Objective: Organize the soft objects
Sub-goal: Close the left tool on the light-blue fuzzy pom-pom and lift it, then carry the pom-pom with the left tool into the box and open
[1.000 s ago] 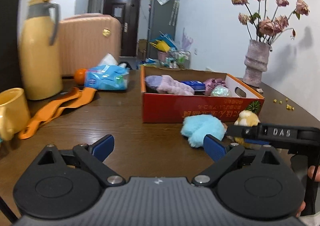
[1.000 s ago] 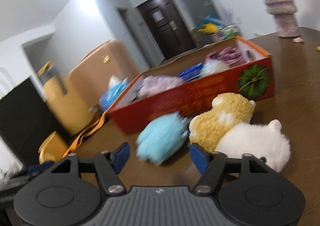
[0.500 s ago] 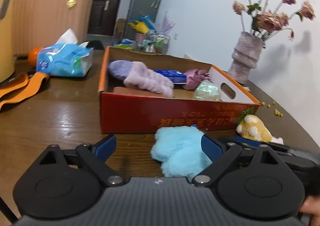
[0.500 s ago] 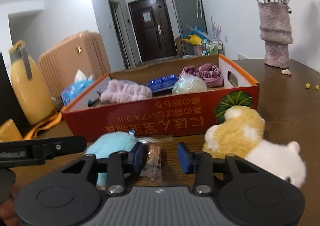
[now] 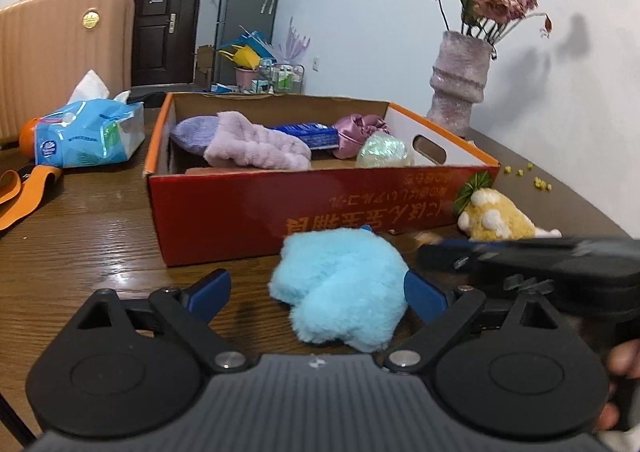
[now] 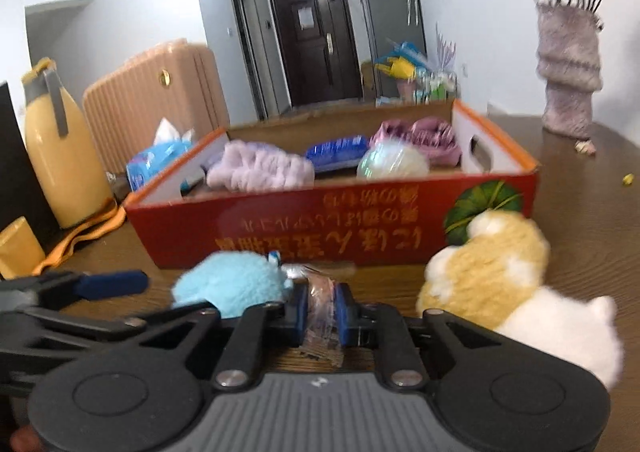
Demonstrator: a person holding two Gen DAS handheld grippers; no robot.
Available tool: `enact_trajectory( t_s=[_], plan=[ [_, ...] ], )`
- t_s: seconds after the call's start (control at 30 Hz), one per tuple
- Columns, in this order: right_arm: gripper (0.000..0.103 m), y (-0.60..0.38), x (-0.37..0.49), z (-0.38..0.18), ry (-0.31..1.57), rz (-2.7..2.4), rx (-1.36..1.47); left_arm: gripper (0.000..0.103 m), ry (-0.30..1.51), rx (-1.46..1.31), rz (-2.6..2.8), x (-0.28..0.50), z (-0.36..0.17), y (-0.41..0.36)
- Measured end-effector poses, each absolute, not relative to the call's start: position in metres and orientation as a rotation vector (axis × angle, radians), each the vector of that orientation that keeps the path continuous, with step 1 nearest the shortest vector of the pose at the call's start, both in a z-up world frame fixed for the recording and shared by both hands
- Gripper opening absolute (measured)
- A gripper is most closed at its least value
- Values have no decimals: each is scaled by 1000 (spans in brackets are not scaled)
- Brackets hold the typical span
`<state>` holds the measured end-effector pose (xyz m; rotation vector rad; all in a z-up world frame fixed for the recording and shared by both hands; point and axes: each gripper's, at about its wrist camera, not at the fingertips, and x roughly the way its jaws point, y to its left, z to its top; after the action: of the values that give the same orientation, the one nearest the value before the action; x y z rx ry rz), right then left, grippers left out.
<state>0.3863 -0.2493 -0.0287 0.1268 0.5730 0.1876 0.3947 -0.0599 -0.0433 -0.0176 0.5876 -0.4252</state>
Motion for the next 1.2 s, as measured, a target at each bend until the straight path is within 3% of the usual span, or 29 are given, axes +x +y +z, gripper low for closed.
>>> enact_trajectory(
  t_s=[0.2,0.23,0.27,0.37,0.87,1.2],
  plan=[
    [15,-266,346,0,482,205,154,97,613,87,-416,408,-48,-92],
    [15,-268,341,2,475,204,152,93,623,84,-417,410,-50,-94],
    [15,-270,336,5,469,201,150,77,633,74,-410,410,-51,-96],
    [15,-279,326,7,466,189,158,74,634,51,-409,403,-51,-95],
    [15,-287,257,16,416,234,185,74,551,-124,-298,269,1,-42],
    [15,-290,238,26,392,289,221,74,495,-122,-318,252,26,-52]
  ],
)
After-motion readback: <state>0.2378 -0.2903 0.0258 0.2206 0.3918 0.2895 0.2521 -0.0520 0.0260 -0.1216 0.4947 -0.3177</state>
